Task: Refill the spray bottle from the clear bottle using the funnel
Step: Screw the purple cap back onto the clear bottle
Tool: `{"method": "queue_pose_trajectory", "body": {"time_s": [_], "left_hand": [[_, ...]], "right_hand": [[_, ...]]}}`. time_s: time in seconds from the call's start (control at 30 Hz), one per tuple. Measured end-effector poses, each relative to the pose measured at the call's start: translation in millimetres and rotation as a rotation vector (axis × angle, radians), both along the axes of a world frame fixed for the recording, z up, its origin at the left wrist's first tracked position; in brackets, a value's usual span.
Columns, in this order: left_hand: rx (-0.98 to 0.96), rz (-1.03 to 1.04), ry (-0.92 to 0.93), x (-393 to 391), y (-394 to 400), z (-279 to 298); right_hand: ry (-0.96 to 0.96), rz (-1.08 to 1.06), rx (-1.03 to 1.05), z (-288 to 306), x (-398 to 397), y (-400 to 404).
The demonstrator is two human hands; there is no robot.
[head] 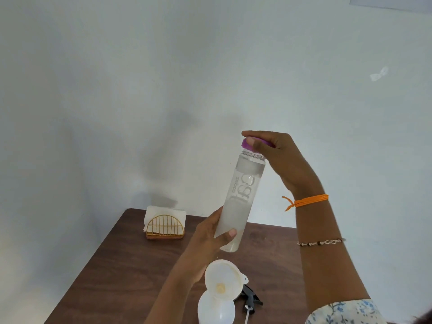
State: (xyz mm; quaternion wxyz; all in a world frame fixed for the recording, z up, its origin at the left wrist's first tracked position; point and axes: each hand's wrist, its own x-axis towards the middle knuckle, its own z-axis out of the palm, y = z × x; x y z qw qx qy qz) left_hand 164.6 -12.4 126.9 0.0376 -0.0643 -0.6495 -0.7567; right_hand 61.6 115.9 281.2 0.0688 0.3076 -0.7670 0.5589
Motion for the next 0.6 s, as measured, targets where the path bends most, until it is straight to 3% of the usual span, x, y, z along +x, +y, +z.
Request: {"method": "queue_pose_trajectory", "body": {"time_s": [0.13, 0.3, 0.47, 0.6], "left_hand": [[0.159, -0.185, 0.016, 4.0, -3.2, -2.2], [0.285, -0.306, -0.032, 4.3, -5.5, -8.2], [0.14, -0.183, 0.008, 3.8, -6.1, -4.4], [0.037, -0.004, 0.027, -1.3, -0.8, -4.6]], "right_hand": [[-0.02, 0.296, -0.069, 1.8, -3.0, 9.2], [-0.111, 0.487, -0.208, -0.5, -2.0, 9.2], [-0.125, 0.544, -0.219, -1.4, -2.6, 9.4], [-0.117, 0.413, -0.132, 2.7, -4.6, 5.8]]}}
